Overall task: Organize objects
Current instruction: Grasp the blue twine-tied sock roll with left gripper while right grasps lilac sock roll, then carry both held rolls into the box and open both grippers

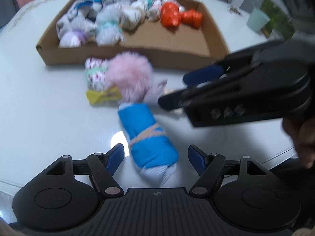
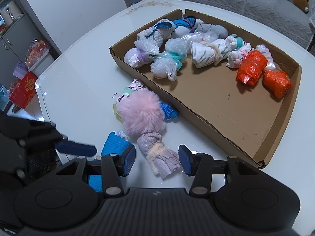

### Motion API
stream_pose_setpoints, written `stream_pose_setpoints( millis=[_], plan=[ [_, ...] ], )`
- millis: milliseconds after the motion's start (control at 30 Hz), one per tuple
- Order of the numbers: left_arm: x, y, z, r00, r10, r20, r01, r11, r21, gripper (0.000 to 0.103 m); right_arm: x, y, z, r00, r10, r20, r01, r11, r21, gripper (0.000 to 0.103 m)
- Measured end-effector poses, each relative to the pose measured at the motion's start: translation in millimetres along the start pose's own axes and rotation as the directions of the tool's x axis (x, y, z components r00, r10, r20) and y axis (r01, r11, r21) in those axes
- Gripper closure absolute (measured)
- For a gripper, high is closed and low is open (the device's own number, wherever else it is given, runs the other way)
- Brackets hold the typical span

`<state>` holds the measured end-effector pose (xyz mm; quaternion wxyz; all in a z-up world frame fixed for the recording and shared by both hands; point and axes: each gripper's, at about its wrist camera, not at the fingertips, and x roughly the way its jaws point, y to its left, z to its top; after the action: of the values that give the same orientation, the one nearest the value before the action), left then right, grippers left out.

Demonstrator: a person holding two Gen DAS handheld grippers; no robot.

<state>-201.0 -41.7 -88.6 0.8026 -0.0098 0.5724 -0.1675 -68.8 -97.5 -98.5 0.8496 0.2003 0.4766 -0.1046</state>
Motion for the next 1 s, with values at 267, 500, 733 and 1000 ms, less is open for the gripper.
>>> stream_pose_setpoints(
  millis=[267,500,733,1000],
  plan=[
    [7.8,0.7,-3.8,0.999,0.035,0.04,-0.036,0.999,0.019,0.033,6.2,7.3,-1.0,1.0,0.003,-0.025,-0.004,0.999,-0.04,0.06],
    [4.9,1.5,-6.3,0.996,0.061,0.06,-0.064,0.997,0.05,0.046,14.5,10.8,-7.6,0.997,-0.025,-0.072,0.02,0.997,-0.071,0.078],
    [0.1,-0.6,-11.4,0.996,0.08,0.049,-0.084,0.992,0.097,0.046,4.5,9.1,-16.0,0.998,-0.03,-0.054,0.029,0.999,-0.018,0.08],
    [-22.9,-4.4,-13.0,0.995,0.089,0.051,-0.096,0.985,0.141,0.046,-33.7,4.5,-46.8,0.998,-0.055,-0.009,0.056,0.988,0.141,0.08]
  ],
)
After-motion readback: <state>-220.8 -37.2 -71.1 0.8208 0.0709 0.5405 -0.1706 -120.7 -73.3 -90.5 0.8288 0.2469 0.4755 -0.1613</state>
